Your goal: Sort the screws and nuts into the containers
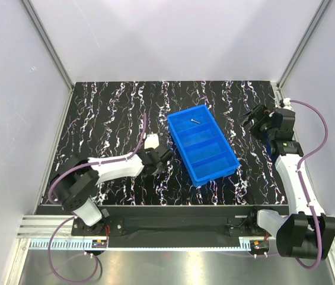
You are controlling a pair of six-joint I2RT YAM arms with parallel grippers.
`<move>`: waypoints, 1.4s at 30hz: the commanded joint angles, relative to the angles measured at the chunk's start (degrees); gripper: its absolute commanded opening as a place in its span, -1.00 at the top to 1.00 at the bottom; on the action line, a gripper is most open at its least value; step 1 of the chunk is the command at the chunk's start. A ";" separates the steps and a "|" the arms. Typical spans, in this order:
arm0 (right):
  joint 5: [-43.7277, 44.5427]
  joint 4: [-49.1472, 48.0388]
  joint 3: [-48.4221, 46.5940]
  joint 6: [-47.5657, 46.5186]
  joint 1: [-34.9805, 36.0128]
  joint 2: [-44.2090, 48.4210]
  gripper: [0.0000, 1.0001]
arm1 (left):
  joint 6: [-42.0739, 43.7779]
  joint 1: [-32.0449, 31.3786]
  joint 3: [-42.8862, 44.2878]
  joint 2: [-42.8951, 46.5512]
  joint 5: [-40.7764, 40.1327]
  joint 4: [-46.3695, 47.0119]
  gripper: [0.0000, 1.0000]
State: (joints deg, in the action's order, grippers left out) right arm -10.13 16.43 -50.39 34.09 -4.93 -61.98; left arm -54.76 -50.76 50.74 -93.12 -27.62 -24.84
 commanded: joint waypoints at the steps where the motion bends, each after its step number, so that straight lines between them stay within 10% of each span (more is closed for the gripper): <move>1: 0.64 -0.61 -0.15 -0.51 0.18 0.89 -0.99 | 5.18 -0.57 3.90 6.45 -0.77 -0.30 1.00; 9: 0.12 -1.39 0.64 0.37 0.18 0.28 -0.99 | 20.91 1.98 14.99 10.51 -0.78 10.32 1.00; 19: -0.33 -1.40 0.91 0.02 0.27 0.72 -0.99 | 39.81 12.53 34.50 -9.85 18.98 22.56 1.00; 33: -0.33 0.71 -1.37 -0.69 0.18 0.54 -0.99 | 42.72 12.62 44.09 -23.86 23.93 22.64 0.91; 39: -1.38 0.71 -1.38 -0.86 0.18 1.15 -0.99 | 41.68 12.70 43.31 -19.04 23.05 20.11 -0.27; 42: -2.87 0.19 -1.20 -1.21 0.18 1.33 -0.99 | 39.22 12.62 38.57 -11.75 20.60 18.35 -0.50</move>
State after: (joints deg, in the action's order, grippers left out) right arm -11.09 17.26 -49.50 34.04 -4.93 -61.98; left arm -13.43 -38.28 90.72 -115.15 -4.75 -7.35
